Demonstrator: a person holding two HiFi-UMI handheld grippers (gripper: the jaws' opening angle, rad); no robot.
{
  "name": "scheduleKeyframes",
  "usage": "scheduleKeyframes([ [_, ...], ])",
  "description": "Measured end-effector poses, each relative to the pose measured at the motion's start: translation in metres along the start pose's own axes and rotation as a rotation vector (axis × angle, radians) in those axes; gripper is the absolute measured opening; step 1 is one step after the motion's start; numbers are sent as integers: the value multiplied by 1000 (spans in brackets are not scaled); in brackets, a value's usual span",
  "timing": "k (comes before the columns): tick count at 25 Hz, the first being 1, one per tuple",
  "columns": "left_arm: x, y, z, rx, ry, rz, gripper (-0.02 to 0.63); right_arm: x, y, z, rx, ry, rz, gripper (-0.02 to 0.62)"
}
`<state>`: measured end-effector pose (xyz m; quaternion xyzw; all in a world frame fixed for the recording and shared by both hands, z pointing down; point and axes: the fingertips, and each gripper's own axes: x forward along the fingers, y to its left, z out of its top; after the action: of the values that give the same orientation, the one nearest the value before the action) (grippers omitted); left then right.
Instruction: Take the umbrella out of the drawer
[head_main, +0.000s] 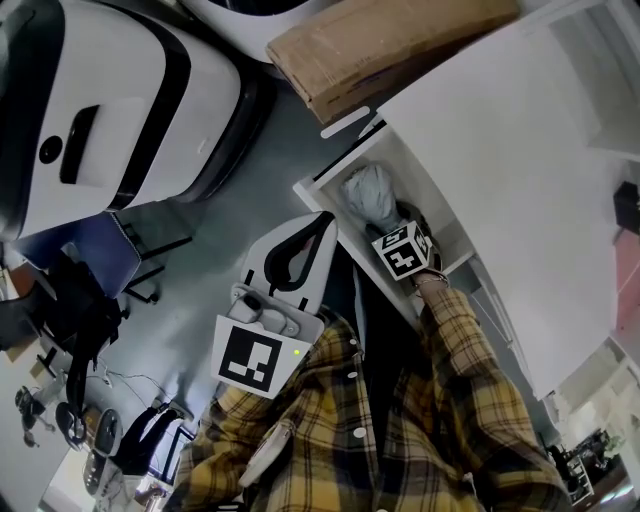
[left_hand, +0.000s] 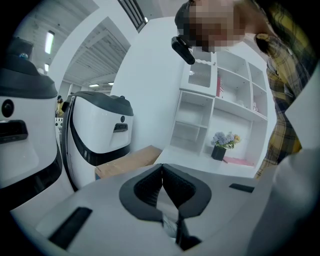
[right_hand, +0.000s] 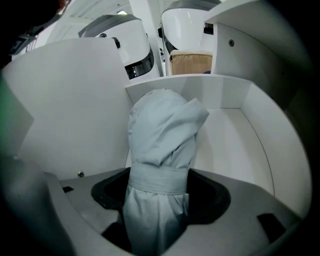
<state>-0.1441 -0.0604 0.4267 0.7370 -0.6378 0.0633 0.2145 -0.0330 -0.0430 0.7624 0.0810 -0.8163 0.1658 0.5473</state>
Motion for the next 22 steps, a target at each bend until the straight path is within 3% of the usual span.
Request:
scheduleKeyframes([
  [22,-7,-3,28,26,-58,-31,20,-34,2,17,9,-29,16,308],
])
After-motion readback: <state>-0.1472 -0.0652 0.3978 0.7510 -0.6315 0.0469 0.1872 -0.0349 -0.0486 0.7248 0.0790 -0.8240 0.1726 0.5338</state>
